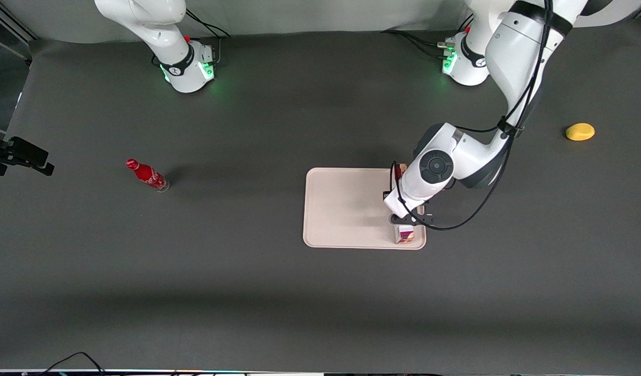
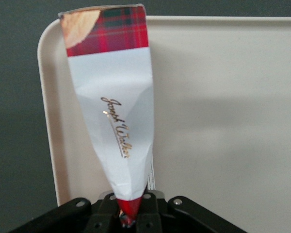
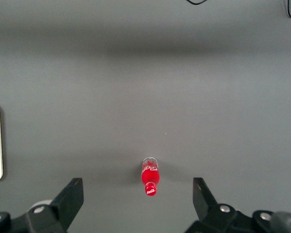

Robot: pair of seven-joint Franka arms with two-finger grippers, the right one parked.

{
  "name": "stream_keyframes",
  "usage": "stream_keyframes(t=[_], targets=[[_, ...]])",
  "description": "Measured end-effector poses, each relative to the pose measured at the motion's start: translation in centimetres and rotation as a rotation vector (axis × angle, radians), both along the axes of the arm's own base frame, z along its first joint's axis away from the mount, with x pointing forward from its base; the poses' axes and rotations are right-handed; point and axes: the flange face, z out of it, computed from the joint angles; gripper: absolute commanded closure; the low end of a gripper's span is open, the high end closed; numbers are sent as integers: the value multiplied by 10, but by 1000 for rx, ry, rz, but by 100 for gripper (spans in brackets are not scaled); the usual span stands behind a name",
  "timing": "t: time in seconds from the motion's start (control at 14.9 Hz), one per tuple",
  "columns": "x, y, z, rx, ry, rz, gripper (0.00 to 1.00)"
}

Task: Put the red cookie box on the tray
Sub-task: 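Lay the box down on the tray and open the left gripper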

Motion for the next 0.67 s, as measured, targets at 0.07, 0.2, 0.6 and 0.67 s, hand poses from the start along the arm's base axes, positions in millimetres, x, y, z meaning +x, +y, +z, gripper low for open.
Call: stream_keyframes(t=[0.07, 0.2, 0.6, 0.67], targets=[[0, 0, -1, 0, 0, 0, 44], [0, 0, -2, 0, 3, 0, 8], [1, 0, -1, -2, -1, 1, 0], [1, 0, -1, -2, -1, 1, 0]])
